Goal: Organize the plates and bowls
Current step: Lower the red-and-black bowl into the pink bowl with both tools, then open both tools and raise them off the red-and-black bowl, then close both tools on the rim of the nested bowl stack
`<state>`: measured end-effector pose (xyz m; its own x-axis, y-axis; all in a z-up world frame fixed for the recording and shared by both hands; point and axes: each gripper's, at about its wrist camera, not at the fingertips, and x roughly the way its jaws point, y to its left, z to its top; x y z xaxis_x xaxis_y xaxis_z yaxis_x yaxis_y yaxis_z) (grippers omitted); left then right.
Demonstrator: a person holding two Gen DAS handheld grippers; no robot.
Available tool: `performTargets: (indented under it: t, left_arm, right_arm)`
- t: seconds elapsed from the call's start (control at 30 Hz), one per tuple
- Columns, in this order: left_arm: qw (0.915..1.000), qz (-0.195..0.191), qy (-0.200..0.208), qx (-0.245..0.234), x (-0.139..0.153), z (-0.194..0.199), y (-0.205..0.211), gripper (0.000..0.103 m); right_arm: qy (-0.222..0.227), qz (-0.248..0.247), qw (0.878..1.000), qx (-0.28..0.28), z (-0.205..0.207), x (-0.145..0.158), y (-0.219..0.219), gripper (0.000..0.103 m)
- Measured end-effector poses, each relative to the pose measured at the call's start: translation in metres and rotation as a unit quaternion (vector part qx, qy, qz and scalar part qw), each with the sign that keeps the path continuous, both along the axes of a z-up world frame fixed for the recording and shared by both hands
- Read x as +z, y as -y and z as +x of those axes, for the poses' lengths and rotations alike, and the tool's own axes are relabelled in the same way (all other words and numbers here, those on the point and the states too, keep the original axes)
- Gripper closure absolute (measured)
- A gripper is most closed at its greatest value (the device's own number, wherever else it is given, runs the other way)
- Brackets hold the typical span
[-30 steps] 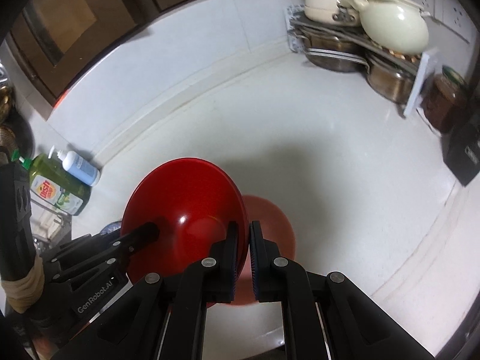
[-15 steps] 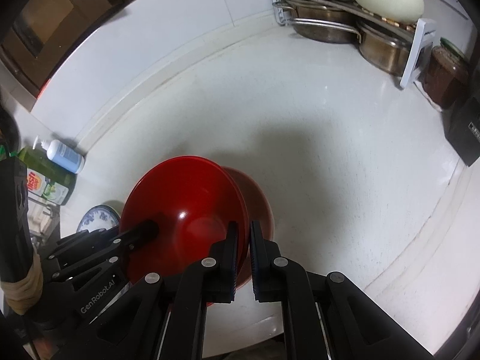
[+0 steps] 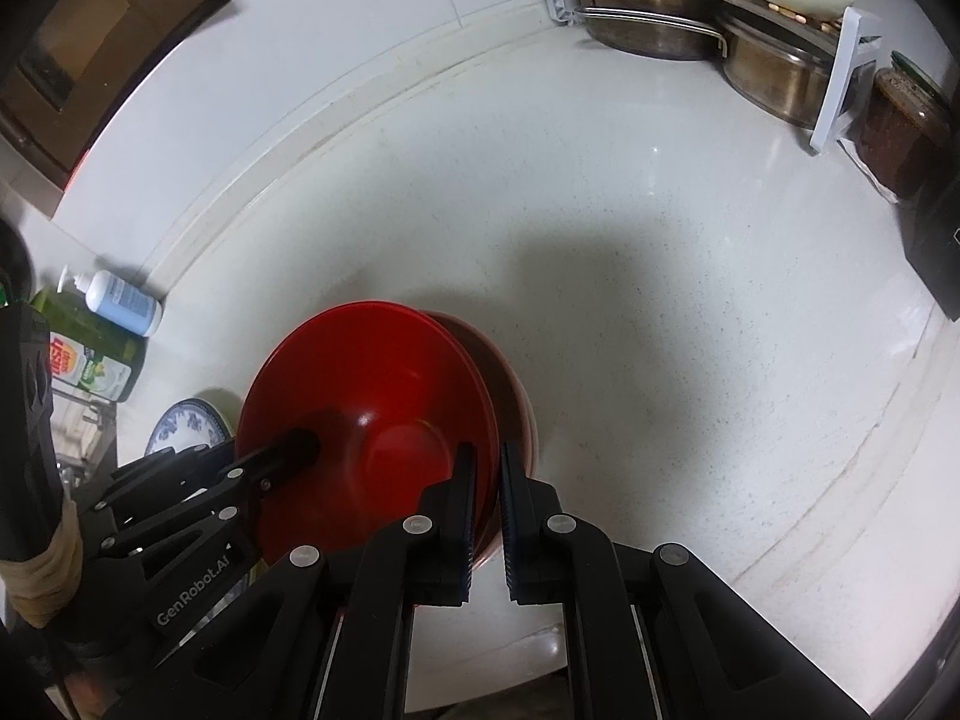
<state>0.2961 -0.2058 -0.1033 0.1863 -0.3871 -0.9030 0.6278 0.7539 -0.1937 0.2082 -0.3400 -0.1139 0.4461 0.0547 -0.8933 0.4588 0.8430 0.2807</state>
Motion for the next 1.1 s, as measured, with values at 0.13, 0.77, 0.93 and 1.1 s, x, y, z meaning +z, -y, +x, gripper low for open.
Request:
performTargets:
  t: [0.13,0.77,0.93,1.1]
  left_arm:
    - [1.0,-0.002,-0.002,-0.005,0.0,0.0,0.001,0.077]
    - [0.997,-0.008,0.077,0.009,0.033,0.003,-0.014,0.043]
    - [0.9948,0.007,0.101,0.012,0.034,0.004,-0.02,0.039]
    - [0.996,0.014,0.088,0.005,0.024,0.004,-0.022,0.034]
  right_arm:
    - [-0.001,-0.005,1.0,0.005,0.0,-0.001,0.0,0.094]
    - [0.038,-0.047,0.998,-0.031,-0.015,0.025,-0.004,0.073]
    - [0.045,-0.047,0.997,-0.041,-0.014,0.025,-0.008,0.069]
    - [0.041,-0.034,0.997,-0.048,-0.012,0.015,-0.008,0.065]
